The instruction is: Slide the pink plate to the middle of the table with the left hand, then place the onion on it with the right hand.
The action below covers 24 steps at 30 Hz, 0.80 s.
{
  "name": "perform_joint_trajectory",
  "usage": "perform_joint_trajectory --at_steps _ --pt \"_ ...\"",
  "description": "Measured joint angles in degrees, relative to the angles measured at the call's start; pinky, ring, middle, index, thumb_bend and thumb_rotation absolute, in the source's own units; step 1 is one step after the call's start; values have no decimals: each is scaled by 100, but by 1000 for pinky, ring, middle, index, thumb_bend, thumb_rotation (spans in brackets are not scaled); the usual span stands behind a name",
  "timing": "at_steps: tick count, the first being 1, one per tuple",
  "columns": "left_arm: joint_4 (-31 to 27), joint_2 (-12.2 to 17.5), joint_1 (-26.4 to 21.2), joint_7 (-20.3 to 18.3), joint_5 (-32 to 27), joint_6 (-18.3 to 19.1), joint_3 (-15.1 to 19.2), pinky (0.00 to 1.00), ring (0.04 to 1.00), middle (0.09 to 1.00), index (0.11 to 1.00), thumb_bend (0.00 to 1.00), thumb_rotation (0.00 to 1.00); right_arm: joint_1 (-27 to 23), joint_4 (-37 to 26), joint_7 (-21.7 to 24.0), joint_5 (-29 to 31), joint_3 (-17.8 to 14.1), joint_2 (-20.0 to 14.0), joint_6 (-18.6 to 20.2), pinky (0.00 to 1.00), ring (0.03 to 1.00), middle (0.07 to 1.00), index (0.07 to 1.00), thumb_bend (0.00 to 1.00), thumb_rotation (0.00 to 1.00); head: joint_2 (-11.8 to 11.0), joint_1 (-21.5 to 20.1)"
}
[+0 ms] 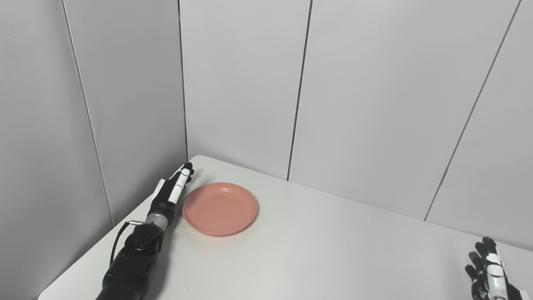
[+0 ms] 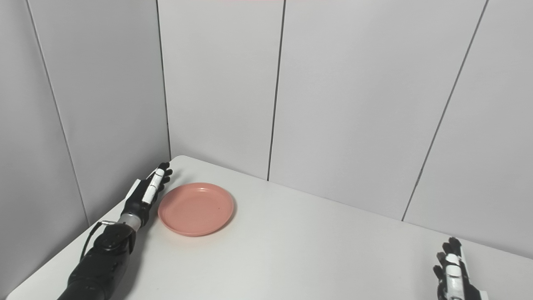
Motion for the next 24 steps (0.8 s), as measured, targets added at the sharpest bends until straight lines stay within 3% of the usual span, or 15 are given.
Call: perform_joint_trajectory --at_steps 8,14,24 --pt "48 -47 0 -123 -62 -178 -28 1000 942 939 926 619 1000 17 -70 -16 -40 4 5 29 1000 1000 1000 1000 197 1000 9 -9" --pt "25 -156 0 -125 -115 -194 -19 993 942 935 928 583 1000 18 -116 -25 -46 4 18 41 1000 1000 1000 1000 182 1000 35 -18" --pt "-59 -211 8 -225 -227 -156 -19 949 945 940 930 607 1000 19 -171 -86 -164 20 23 79 1000 1000 1000 1000 170 1000 44 -35"
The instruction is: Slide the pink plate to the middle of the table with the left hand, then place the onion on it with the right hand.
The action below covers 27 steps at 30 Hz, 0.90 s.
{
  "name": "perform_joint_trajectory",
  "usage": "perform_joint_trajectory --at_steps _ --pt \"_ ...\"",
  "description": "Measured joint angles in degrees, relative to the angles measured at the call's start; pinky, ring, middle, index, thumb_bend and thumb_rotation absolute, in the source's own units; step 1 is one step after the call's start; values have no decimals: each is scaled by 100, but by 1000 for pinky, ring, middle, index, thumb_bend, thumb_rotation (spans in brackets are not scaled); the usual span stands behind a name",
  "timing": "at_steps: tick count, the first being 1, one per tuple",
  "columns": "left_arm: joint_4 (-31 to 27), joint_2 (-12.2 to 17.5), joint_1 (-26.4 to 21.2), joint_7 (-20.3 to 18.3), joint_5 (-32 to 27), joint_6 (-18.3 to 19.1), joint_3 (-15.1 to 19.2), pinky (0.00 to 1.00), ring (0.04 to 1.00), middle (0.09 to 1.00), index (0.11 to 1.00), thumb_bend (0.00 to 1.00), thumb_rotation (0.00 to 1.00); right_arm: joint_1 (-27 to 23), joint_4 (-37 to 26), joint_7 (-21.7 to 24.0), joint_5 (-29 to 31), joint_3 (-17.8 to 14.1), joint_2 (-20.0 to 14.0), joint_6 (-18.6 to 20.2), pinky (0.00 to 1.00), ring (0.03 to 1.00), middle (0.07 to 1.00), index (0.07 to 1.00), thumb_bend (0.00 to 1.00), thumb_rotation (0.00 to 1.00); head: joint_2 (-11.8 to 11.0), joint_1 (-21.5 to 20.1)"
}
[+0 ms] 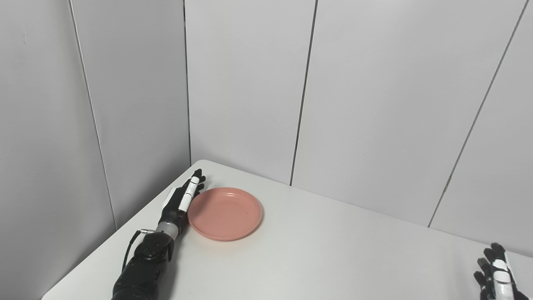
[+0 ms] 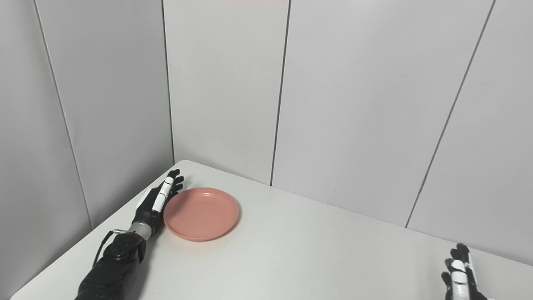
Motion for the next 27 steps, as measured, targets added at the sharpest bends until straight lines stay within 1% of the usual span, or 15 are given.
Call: perform_joint_trajectory --at_steps 6,15,17,19,21,22,23,24,25,27 --pt "-124 -82 12 -124 -105 160 8 934 939 935 926 634 1000 -1 -10 -9 -1 -2 37 1 1000 1000 1000 1000 166 1000 17 -26" --pt "-487 -166 88 -243 -165 482 -6 951 941 933 922 627 1000 -7 -105 -37 -3 -1 97 46 1000 1000 1000 1000 171 1000 61 -105" --pt "-522 -182 89 -281 -167 531 -18 947 941 932 920 620 1000 -7 -108 -38 -5 1 107 74 1000 1000 1000 1000 176 1000 105 -237" --pt "-607 -220 103 -290 -166 608 -39 946 940 931 919 603 1000 -7 -115 -48 -13 2 130 106 1000 1000 1000 1000 183 1000 105 -237" --pt "-772 -279 155 -294 -158 663 -81 943 938 929 918 587 1000 -7 -125 -50 -6 3 150 164 1000 1000 1000 1000 190 1000 158 -351" --pt "-833 -304 171 -295 -154 691 -95 940 938 929 918 587 1000 -10 -129 -49 2 6 154 204 1000 1000 1000 1000 173 1000 184 -386" --pt "-887 -333 193 -296 -150 726 -110 937 936 927 916 596 1000 -10 -129 -48 19 5 155 236 1000 1000 1000 1000 150 1000 185 -387" --pt "-933 -352 204 -299 -148 779 -132 937 936 927 916 598 1000 -10 -128 -44 53 4 155 246 1000 1000 1000 1000 147 1000 185 -387" --pt "-936 -360 204 -304 -147 823 -155 937 935 925 914 625 1000 -12 -126 -38 74 1 155 246 1000 1000 1000 1000 148 1000 211 -422" --pt "-940 -358 198 -310 -146 837 -184 940 936 925 914 651 1000 -14 -100 -31 98 -6 148 244 1000 1000 1000 1000 153 1000 228 -457"
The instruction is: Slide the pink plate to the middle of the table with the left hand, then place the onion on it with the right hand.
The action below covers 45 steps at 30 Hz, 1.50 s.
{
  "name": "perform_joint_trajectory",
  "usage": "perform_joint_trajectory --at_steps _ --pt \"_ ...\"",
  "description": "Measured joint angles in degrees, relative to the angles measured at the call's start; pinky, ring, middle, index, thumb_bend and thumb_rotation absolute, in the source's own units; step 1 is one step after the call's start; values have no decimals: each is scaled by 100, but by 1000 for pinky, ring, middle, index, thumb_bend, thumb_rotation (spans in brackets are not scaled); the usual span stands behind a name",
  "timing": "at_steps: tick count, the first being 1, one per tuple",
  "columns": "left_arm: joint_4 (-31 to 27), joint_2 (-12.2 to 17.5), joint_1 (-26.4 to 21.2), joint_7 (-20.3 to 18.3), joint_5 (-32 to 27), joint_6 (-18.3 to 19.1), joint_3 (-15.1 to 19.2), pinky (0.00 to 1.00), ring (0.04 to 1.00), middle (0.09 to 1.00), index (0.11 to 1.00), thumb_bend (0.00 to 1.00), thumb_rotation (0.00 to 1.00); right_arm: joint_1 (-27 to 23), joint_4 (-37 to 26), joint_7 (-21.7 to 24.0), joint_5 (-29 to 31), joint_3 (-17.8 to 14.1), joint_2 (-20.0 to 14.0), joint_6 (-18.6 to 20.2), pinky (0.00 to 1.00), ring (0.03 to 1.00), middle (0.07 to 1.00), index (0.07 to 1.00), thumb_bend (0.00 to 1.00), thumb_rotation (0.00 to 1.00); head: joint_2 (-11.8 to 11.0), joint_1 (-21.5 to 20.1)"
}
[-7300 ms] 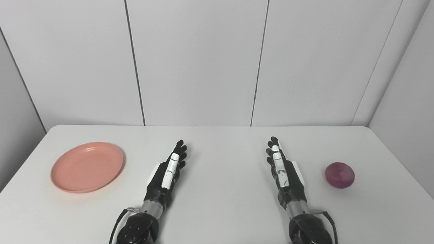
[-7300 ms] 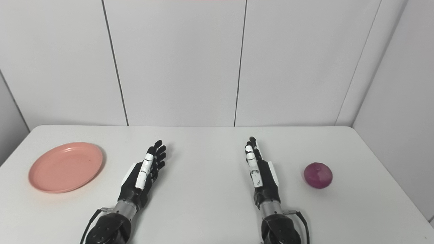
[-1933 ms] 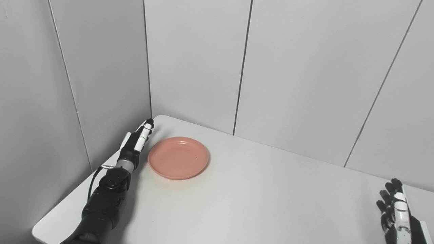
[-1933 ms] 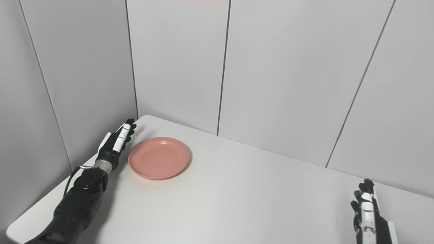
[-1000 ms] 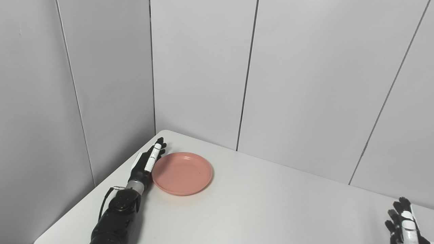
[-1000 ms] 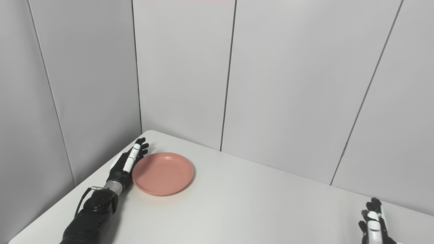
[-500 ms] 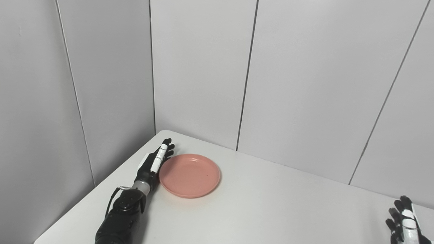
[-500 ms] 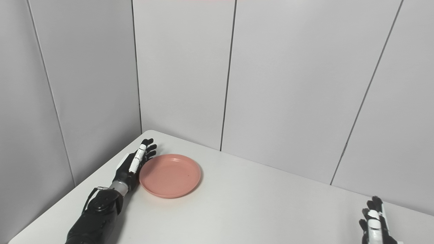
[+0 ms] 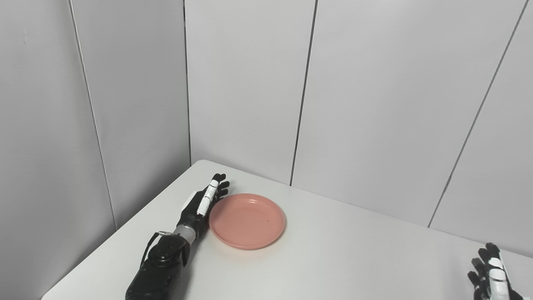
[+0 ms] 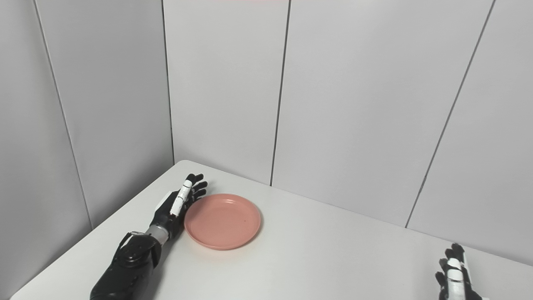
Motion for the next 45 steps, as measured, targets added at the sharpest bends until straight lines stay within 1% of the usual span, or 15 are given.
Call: perform_joint_trajectory --at_steps 4,11,14,18,20,23,24,25,29,31,34,35,37,38,45 --pt "15 0 -16 -3 4 0 -87 939 933 925 910 643 1000 -7 238 42 36 -8 -31 -33 1000 1000 1000 1000 166 1000 44 -53" --pt "36 -25 -36 11 51 -1 -177 934 927 922 911 645 1000 -29 549 120 89 -84 -101 -350 1000 1000 1000 1000 242 1000 123 -158" --pt "20 -71 -36 23 51 -2 -192 923 924 919 910 646 1000 -43 626 131 90 -94 -114 -423 1000 1000 1000 1000 282 1000 176 -255" --pt "24 -191 -39 27 46 -37 -191 919 919 914 905 651 1000 -95 849 139 88 -96 -118 -640 1000 1000 1000 1000 341 1000 202 -343" --pt "30 -227 -43 26 43 -63 -194 924 921 914 906 643 1000 -110 932 156 87 -93 -116 -706 1000 1000 1000 1000 366 1000 202 -431" --pt "80 -269 -74 6 37 -101 -206 937 939 930 916 636 1000 -122 1104 166 72 -91 -119 -894 1000 1000 1000 1000 419 1000 281 -712" --pt "149 -285 -101 -23 36 -169 -214 936 939 930 916 638 1000 -131 1186 169 68 -90 -121 -952 1000 1000 1000 1000 422 1000 281 -712" --pt "205 -304 -128 -39 36 -212 -224 934 939 931 917 641 1000 -131 1224 171 67 -88 -123 -961 1000 1000 1000 1000 427 1000 316 -817" --pt "227 -313 -147 -88 37 -227 -294 928 936 930 918 649 1000 -135 1237 182 47 -54 -117 -1023 1000 1000 1000 1000 446 995 343 -914" --pt "246 -328 -162 -128 34 -239 -320 936 941 935 921 660 1000 -153 1322 193 48 -49 -113 -1072 1000 1000 1000 1000 466 992 430 -1124" --pt "276 -373 -185 -164 -38 -251 -345 932 938 933 918 664 1000 -195 1576 211 9 -20 -111 -1217 1000 1000 1000 1000 463 999 475 -1204" --pt "279 -379 -188 -171 -56 -264 -358 928 935 930 917 666 1000 -194 1598 209 -33 3 -109 -1261 1000 993 999 1000 456 1000 510 -1318" --pt "282 -393 -191 -174 -57 -278 -409 928 930 926 915 665 1000 -206 1595 171 -148 35 -108 -1289 1000 984 992 1000 456 993 510 -1319" --pt "288 -403 -194 -175 -57 -282 -434 927 928 924 913 661 1000 -216 1595 152 -188 38 -104 -1291 1000 982 989 1000 462 990 562 -1449" --pt "393 -468 -247 -177 -55 -375 -542 913 917 910 899 689 1000 -235 1598 55 -343 52 -82 -1296 1000 986 986 1000 494 982 668 -1591"
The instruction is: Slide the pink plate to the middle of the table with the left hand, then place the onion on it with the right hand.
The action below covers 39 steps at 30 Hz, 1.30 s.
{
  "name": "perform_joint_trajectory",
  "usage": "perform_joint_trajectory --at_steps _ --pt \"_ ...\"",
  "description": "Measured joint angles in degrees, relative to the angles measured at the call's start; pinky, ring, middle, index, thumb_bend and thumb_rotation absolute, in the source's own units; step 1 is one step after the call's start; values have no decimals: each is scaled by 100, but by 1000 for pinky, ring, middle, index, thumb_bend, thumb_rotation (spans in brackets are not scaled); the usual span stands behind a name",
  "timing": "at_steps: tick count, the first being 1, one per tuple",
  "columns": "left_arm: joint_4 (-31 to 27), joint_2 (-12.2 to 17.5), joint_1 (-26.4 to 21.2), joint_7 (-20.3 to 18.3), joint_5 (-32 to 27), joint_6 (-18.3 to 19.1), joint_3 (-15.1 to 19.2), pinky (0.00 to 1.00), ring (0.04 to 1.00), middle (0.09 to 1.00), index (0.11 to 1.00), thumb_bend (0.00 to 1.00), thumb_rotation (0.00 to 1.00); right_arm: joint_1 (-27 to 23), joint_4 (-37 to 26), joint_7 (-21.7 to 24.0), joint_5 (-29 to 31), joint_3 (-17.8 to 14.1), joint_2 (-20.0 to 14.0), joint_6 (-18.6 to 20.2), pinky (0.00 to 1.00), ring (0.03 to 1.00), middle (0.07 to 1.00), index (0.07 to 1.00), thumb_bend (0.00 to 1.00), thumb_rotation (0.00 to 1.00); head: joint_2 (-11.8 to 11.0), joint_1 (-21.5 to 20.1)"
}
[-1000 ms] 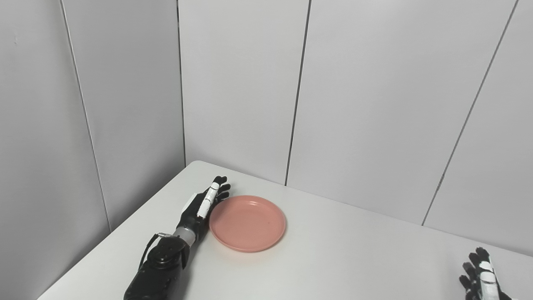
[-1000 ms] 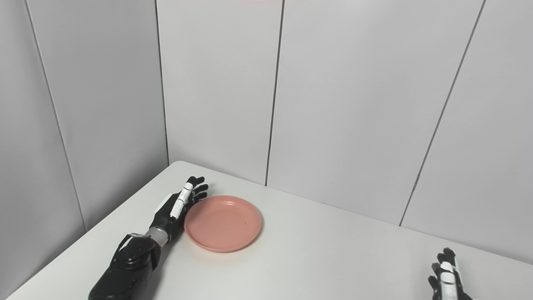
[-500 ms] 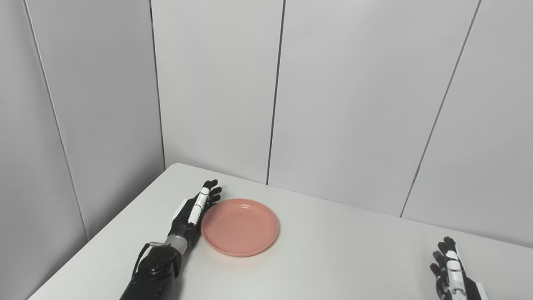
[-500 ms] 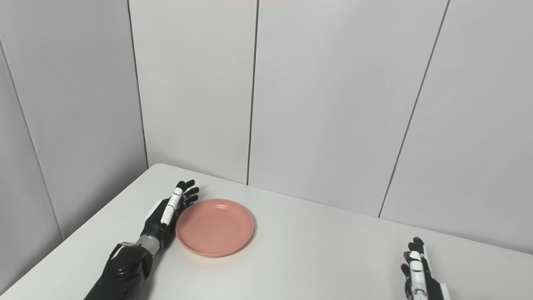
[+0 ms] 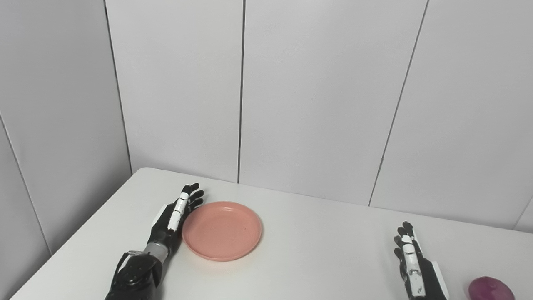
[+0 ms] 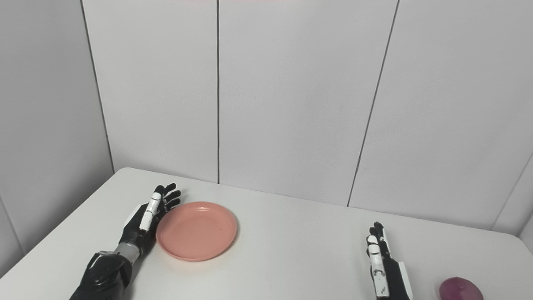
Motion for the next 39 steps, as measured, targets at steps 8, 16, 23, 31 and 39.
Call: perform_joint_trajectory --at_steps 8,16,23,31,39 --pt "-227 -263 2 -59 -31 183 -116 914 922 923 917 653 1000 -70 0 -64 -73 18 90 0 1000 977 980 991 544 965 79 -158" --pt "-920 -681 202 -188 -21 664 -281 915 919 924 920 648 1000 -106 4 -131 -147 50 146 1 1000 971 972 983 576 948 176 -456" --pt "-1497 -835 414 -256 -21 1137 -329 918 923 926 917 666 1000 -106 -7 -229 -238 73 205 2 1000 961 963 977 546 970 237 -589" --pt "-1767 -923 535 -280 0 1362 -437 912 919 923 916 665 1000 -113 -31 -268 -267 99 285 5 1000 957 959 977 584 945 308 -720" --pt "-1947 -1081 582 -195 13 1508 -569 949 937 940 935 655 1000 -137 -18 -279 -272 108 291 5 1000 965 964 971 610 954 325 -1045"
